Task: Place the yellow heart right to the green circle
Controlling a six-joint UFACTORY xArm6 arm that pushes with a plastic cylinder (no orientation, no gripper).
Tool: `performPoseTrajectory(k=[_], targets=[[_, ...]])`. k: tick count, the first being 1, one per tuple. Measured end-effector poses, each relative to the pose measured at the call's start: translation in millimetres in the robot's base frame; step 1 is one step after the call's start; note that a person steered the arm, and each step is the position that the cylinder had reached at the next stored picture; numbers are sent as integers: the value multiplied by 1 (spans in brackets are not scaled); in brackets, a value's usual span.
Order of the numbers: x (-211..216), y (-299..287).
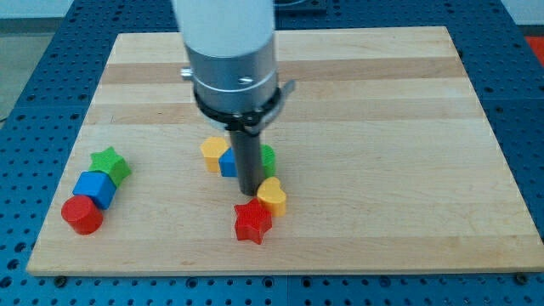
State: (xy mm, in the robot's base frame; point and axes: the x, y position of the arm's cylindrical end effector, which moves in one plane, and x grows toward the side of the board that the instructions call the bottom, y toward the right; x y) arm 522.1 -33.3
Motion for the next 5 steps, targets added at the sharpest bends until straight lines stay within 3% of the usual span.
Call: performPoseTrajectory(k=[3,5], targets=[[21,-9],[31,81]])
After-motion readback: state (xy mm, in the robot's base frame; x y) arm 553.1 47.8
